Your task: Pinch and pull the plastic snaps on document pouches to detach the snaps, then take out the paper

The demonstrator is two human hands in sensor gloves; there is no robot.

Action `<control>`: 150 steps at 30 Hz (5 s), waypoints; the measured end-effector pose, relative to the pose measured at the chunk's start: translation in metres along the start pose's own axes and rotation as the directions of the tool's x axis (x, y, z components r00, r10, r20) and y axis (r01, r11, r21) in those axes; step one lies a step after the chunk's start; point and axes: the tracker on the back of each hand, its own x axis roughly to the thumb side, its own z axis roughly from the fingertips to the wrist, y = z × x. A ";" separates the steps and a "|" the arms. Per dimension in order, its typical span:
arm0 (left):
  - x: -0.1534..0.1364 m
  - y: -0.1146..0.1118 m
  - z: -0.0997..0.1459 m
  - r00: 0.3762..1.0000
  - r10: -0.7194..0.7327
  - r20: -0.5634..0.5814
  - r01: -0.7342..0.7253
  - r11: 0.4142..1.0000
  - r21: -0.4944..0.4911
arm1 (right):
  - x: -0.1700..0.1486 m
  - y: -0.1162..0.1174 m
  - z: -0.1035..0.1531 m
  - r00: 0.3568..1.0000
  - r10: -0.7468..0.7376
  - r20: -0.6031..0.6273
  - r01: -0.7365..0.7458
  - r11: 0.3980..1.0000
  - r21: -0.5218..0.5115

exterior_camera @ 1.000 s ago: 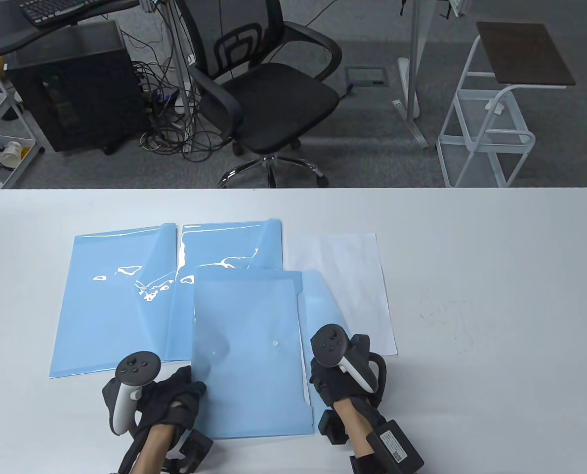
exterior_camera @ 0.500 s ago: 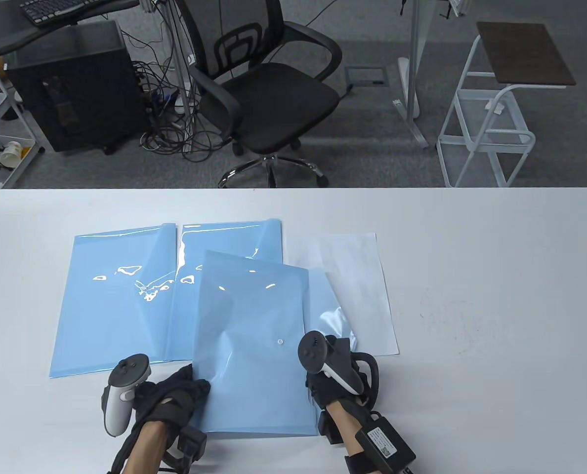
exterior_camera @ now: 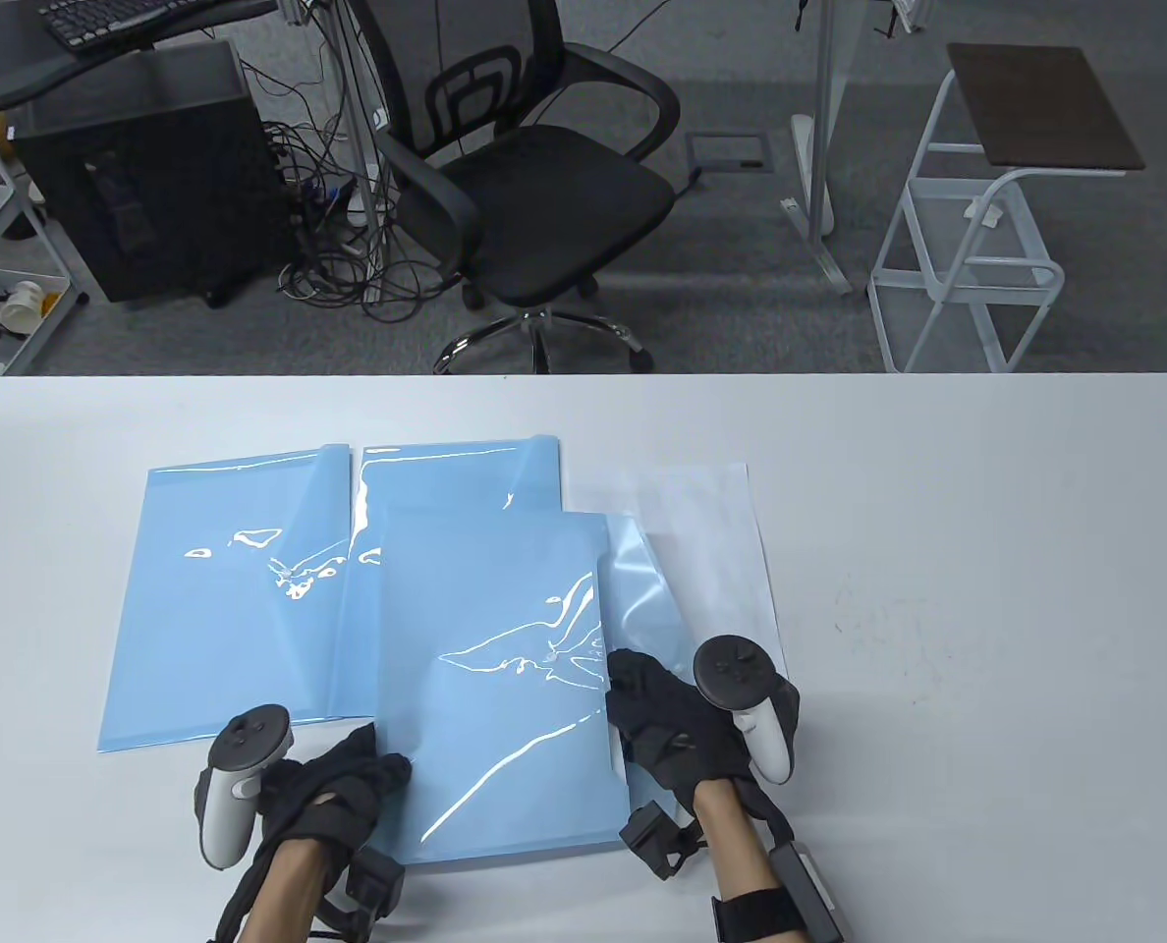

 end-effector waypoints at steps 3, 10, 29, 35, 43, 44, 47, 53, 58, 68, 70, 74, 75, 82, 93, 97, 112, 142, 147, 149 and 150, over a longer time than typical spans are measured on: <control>-0.001 0.000 -0.001 1.000 0.005 0.005 -0.005 1.000 -0.002 | -0.001 -0.002 0.000 0.998 -0.062 -0.004 0.062 0.998 0.007; 0.000 -0.002 -0.001 0.999 0.020 0.028 -0.020 0.999 -0.028 | -0.005 0.012 -0.005 0.994 -0.100 -0.035 0.104 0.986 0.127; 0.000 0.010 0.006 0.999 0.014 0.039 -0.018 0.995 0.097 | 0.027 -0.009 0.030 0.970 0.201 -0.139 -0.236 0.919 -0.317; 0.000 0.012 0.005 0.999 0.011 0.042 -0.015 0.995 0.101 | 0.037 -0.047 0.048 0.967 0.194 -0.166 -0.242 0.906 -0.347; 0.001 0.013 0.007 1.000 0.001 0.017 -0.003 0.994 0.112 | 0.054 -0.117 0.080 0.977 0.129 -0.171 -0.192 0.882 -0.431; 0.001 0.013 0.007 1.000 0.001 0.016 -0.003 0.994 0.112 | 0.055 -0.123 0.083 0.978 0.123 -0.168 -0.186 0.877 -0.443; 0.001 0.014 0.007 1.000 -0.004 0.010 0.003 0.993 0.115 | 0.060 -0.148 0.094 0.984 0.095 -0.149 -0.157 0.859 -0.488; 0.000 0.016 0.007 1.000 0.012 0.006 -0.013 0.994 0.112 | 0.061 -0.191 0.112 0.990 0.064 -0.124 -0.125 0.806 -0.579; -0.001 0.018 0.007 1.000 0.030 0.004 -0.030 0.994 0.104 | 0.043 -0.219 0.110 0.989 0.001 -0.148 -0.093 0.785 -0.612; -0.002 0.019 0.007 0.999 0.051 0.004 -0.051 0.996 0.073 | -0.009 -0.204 0.057 0.984 -0.067 -0.165 -0.027 0.859 -0.512; -0.002 0.019 0.007 0.999 0.046 0.003 -0.046 0.997 0.068 | -0.011 -0.197 0.046 0.985 -0.062 -0.164 -0.027 0.870 -0.492; -0.002 0.019 0.006 0.999 0.040 -0.002 -0.040 0.997 0.066 | -0.008 -0.181 0.021 0.986 -0.034 -0.161 -0.042 0.895 -0.444; -0.002 0.019 0.006 0.999 0.038 -0.004 -0.038 0.997 0.066 | -0.007 -0.178 0.017 0.987 -0.025 -0.160 -0.048 0.898 -0.437; -0.002 0.020 0.006 1.000 0.024 -0.014 -0.023 0.997 0.072 | 0.000 -0.154 -0.013 0.988 -0.009 -0.154 -0.054 0.915 -0.400; -0.001 0.019 0.005 1.000 0.009 -0.024 -0.008 0.998 0.066 | -0.004 -0.141 -0.045 0.984 -0.018 -0.175 -0.047 0.933 -0.357; -0.001 0.018 0.003 1.000 0.004 -0.026 -0.002 0.998 0.063 | -0.006 -0.138 -0.052 0.980 0.010 -0.201 -0.083 0.931 -0.355; 0.000 0.019 0.002 1.000 0.004 -0.021 -0.003 0.998 0.067 | 0.002 -0.133 -0.047 0.902 0.286 -0.324 -0.409 0.808 -0.424; -0.004 0.014 0.000 0.999 -0.042 0.014 0.040 0.996 0.078 | 0.017 -0.054 0.002 0.779 0.623 -0.075 -0.626 0.779 -0.027; -0.004 0.013 -0.002 0.999 -0.051 0.005 0.051 0.995 0.081 | 0.030 -0.036 0.005 0.800 0.600 -0.005 -0.600 0.799 -0.021; -0.004 0.013 -0.002 0.998 -0.056 0.003 0.055 0.995 0.083 | 0.034 -0.026 0.004 0.802 0.597 0.017 -0.597 0.802 -0.004; -0.004 0.013 -0.002 0.998 -0.057 0.002 0.057 0.995 0.083 | 0.036 -0.022 0.004 0.800 0.600 0.027 -0.600 0.800 0.003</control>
